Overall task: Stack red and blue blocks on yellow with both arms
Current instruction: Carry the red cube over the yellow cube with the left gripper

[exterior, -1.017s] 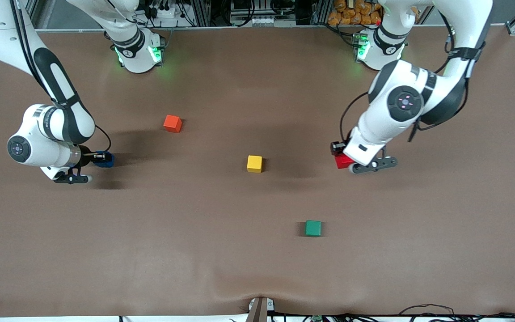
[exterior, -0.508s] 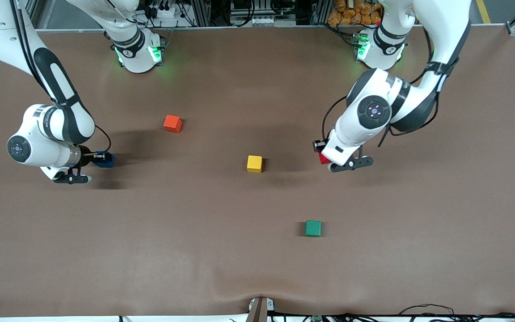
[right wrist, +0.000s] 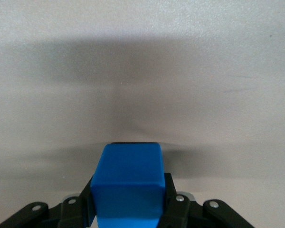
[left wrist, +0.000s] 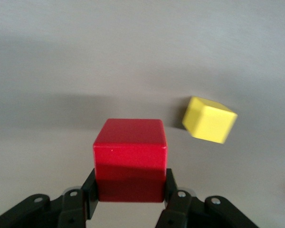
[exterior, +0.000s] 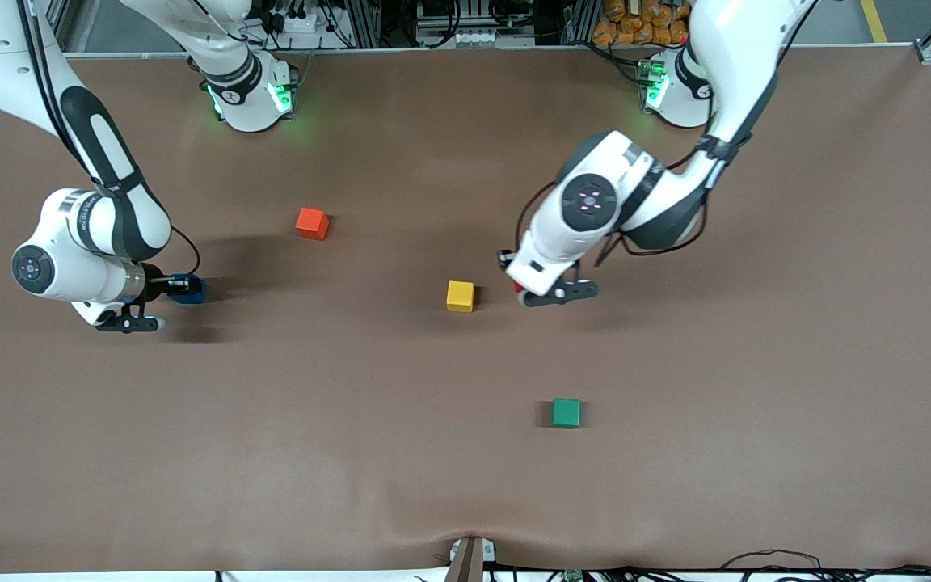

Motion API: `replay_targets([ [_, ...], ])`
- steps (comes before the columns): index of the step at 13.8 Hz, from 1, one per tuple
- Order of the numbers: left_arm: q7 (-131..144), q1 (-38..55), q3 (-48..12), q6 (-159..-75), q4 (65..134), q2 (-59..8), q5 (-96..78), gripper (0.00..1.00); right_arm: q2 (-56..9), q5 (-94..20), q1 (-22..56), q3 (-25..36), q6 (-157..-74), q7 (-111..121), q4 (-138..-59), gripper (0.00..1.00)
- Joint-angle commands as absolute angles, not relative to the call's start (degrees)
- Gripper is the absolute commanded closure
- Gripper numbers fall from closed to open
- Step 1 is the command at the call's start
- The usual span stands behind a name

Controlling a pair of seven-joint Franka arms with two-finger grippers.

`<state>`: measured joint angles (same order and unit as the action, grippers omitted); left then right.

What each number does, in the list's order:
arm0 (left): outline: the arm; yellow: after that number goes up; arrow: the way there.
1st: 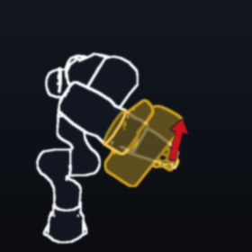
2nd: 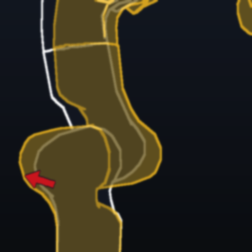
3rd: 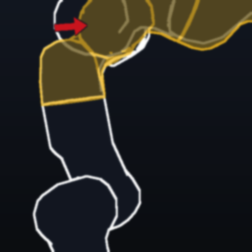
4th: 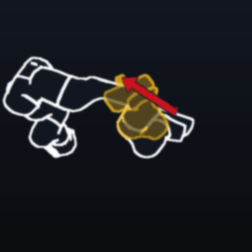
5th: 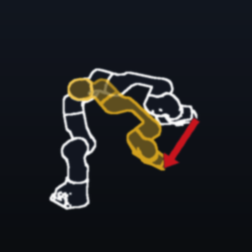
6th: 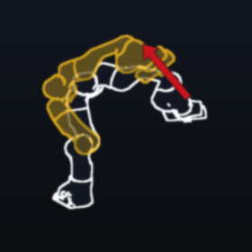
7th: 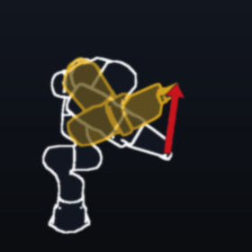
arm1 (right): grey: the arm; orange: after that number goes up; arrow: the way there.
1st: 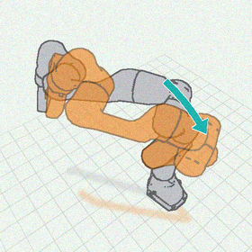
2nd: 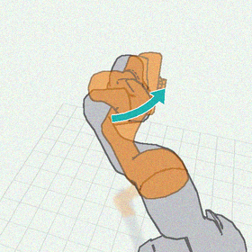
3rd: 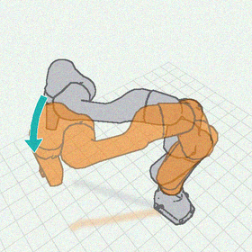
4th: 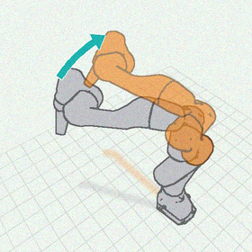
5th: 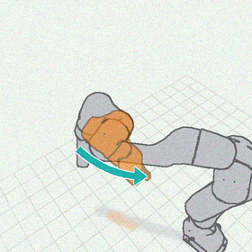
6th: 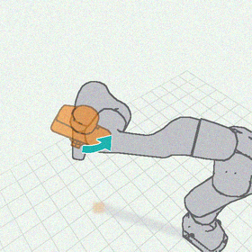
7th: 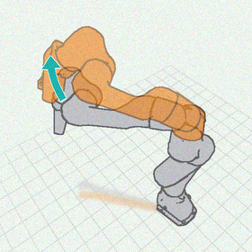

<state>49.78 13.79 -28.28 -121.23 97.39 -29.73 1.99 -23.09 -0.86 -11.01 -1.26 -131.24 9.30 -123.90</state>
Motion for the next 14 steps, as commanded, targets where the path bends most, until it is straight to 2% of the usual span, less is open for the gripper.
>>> replay_targets([
  [1, 50.27, 16.16, -27.69, -120.41, 91.51, -34.09, 4.21, 1.00, -22.68, -1.14, -11.87, -1.93, -129.91, 9.76, -122.88, 1.00],
  [4, 50.27, 18.62, -27.69, -120.41, 88.17, -37.60, 9.56, 1.00, -22.68, -1.23, -11.51, -2.02, -128.15, 9.76, -121.47, 1.00],
  [10, 50.27, 22.67, -26.81, -120.41, 82.19, -41.74, 9.76, 1.00, -22.68, -1.23, -11.51, -2.02, -126.39, 9.76, -120.15, 1.00],
  [12, 50.36, 26.43, -23.49, -120.41, 80.43, -42.63, 9.67, 1.00, -22.68, -1.23, -11.43, -2.11, -125.69, 9.76, -119.54, 1.00],
  [14, 50.27, 31.18, -18.65, -120.50, 78.76, -43.50, 9.32, 1.00, -22.68, -1.23, -11.25, -2.11, -121.66, 9.84, -116.91, 1.00],
])
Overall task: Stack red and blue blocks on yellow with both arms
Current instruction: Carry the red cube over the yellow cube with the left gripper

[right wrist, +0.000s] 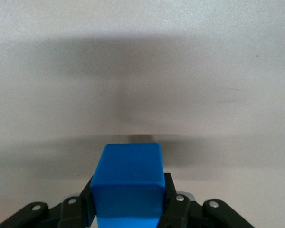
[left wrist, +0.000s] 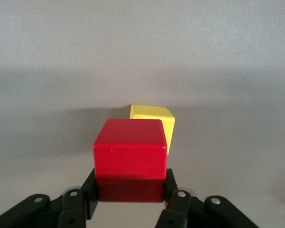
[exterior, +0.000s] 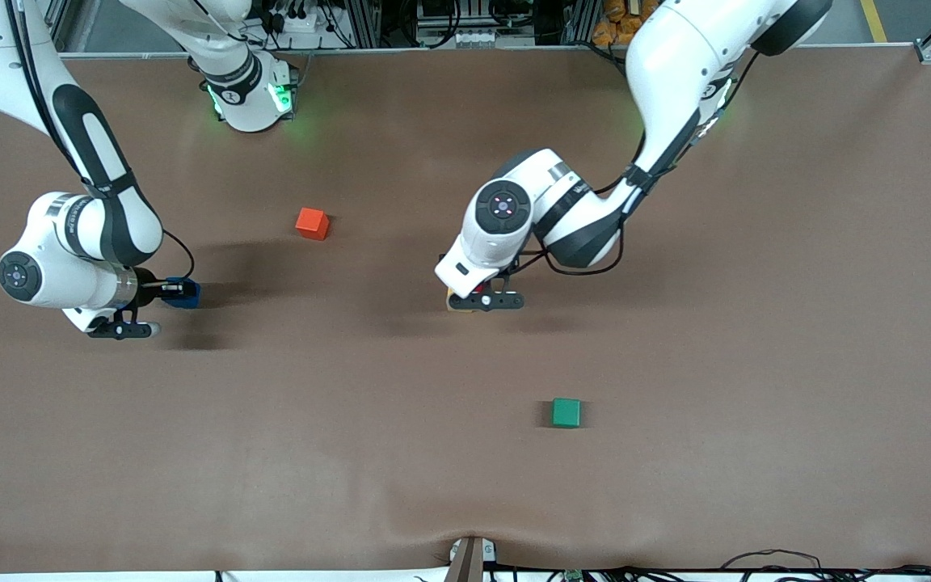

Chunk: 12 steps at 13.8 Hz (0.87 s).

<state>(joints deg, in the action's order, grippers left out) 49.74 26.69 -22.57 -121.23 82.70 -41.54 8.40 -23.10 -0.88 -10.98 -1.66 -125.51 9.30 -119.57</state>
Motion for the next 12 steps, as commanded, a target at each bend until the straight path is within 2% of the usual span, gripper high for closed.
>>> replay_targets([
  [1, 50.36, 32.68, -17.33, -120.41, 77.71, -44.46, 9.32, 1.00, -22.68, -1.23, -11.34, -2.11, -119.90, 9.84, -115.68, 1.00],
  [6, 50.19, 34.10, -16.61, -120.50, 75.59, -46.32, 9.32, 1.00, -22.06, -1.32, -10.72, -2.55, -111.90, 9.67, -110.32, 1.00],
  [10, 49.92, 34.72, -16.61, -120.50, 75.50, -46.32, 9.49, 1.00, -20.83, -3.95, -10.28, -2.64, -100.66, 9.32, -102.32, 1.00],
  [12, 49.83, 34.80, -16.52, -120.59, 75.50, -46.58, 9.67, 1.00, -18.47, -4.04, -9.76, -2.64, -98.79, 9.14, -100.64, 1.00],
])
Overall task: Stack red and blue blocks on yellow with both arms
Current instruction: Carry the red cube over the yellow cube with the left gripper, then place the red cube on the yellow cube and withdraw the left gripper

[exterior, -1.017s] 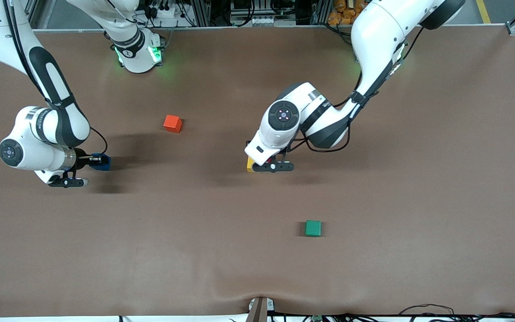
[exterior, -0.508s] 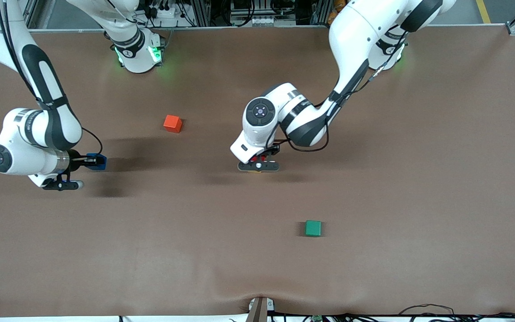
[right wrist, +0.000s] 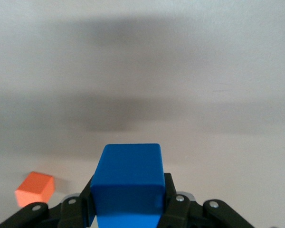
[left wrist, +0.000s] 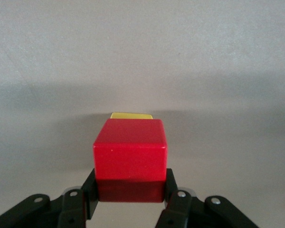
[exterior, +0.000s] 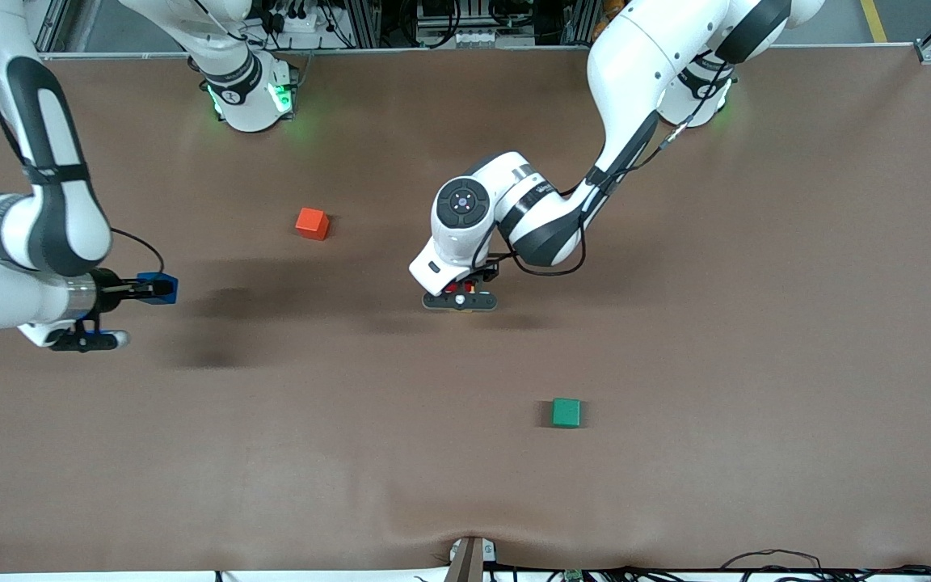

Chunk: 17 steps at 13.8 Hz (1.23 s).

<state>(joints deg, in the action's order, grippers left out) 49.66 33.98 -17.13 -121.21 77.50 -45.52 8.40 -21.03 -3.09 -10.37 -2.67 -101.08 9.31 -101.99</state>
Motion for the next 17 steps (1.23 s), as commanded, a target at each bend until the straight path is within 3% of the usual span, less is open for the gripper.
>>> replay_targets([
  [1, 49.83, 34.80, -16.52, -120.59, 75.50, -46.67, 9.67, 1.00, -17.06, -4.04, -9.58, -2.55, -98.53, 8.62, -100.63, 1.00],
  [12, 50.01, 35.77, -15.73, -120.59, 75.59, -47.29, 9.76, 1.00, -3.17, -6.15, -5.01, -2.72, -87.29, -2.80, -96.16, 1.00],
  [13, 50.36, 35.86, -15.65, -120.67, 75.59, -47.29, 9.76, 0.85, -2.82, -6.15, -4.92, -2.72, -86.32, -2.90, -95.20, 1.00],
  [14, 50.71, 35.86, -15.64, -120.76, 75.59, -47.29, 9.76, 0.01, -2.73, -6.15, -4.75, -2.72, -85.44, -2.90, -94.23, 1.00],
  [17, 50.98, 35.51, -15.64, -120.59, 75.59, -46.67, 9.58, 0.00, -2.72, -6.42, -3.17, -2.90, -84.02, -3.08, -92.29, 1.00],
])
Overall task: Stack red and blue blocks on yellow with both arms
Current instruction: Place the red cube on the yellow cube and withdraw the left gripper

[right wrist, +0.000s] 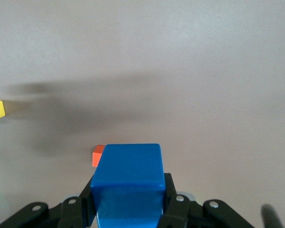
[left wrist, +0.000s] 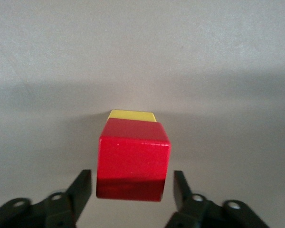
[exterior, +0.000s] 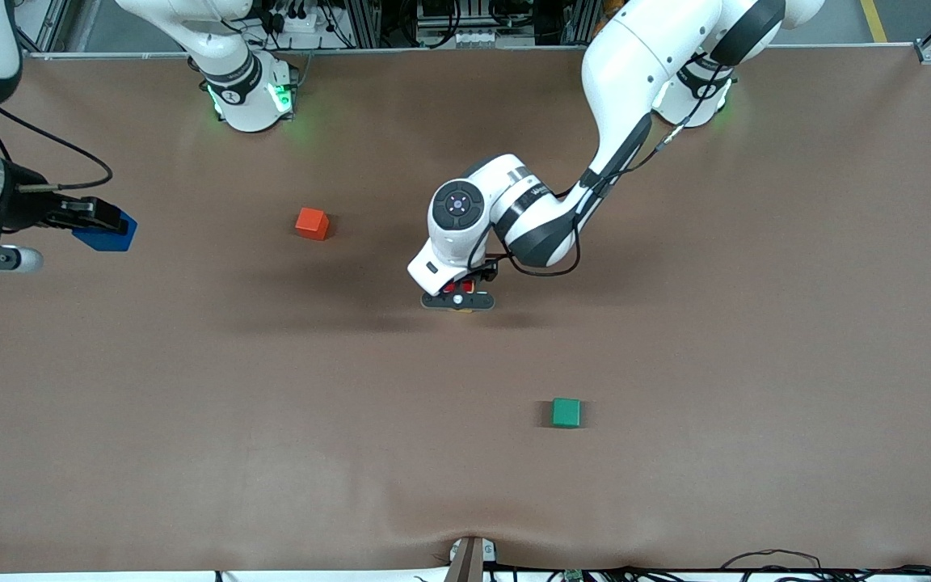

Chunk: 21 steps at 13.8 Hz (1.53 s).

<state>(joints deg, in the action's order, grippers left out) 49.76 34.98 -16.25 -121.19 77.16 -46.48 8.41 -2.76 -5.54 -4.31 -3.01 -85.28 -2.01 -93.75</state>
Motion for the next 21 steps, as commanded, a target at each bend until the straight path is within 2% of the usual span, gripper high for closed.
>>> replay_targets([
  [1, 50.98, 35.33, -15.73, -120.24, 75.59, -46.32, 9.49, 0.00, -2.90, -6.33, -2.99, -2.90, -84.11, -3.16, -92.46, 1.00],
  [4, 50.80, 33.41, -16.17, -117.17, 75.50, -43.78, 9.23, 0.00, -3.16, -7.03, -2.72, -2.90, -84.20, -3.51, -92.46, 1.00],
  [8, 50.80, 28.59, -15.91, -113.74, 76.02, -33.60, 6.25, 0.00, -3.34, -8.96, -0.27, -2.90, -84.29, -6.84, -92.46, 1.00],
  [11, 48.97, 23.84, -15.91, -106.72, 76.20, -27.09, 6.33, 0.00, -3.34, -8.96, 5.78, -2.90, -85.25, -14.38, -92.29, 1.00],
  [15, 35.72, 14.70, -15.91, -99.34, 76.20, -20.85, 6.33, 0.00, -5.35, -10.45, 13.26, -2.81, -90.60, -25.20, -91.50, 1.00],
  [21, 20.66, 3.01, -15.82, -89.75, 76.03, -12.58, 6.41, 0.00, -15.45, -12.74, 18.18, -2.81, -91.49, -33.19, -79.48, 1.00],
])
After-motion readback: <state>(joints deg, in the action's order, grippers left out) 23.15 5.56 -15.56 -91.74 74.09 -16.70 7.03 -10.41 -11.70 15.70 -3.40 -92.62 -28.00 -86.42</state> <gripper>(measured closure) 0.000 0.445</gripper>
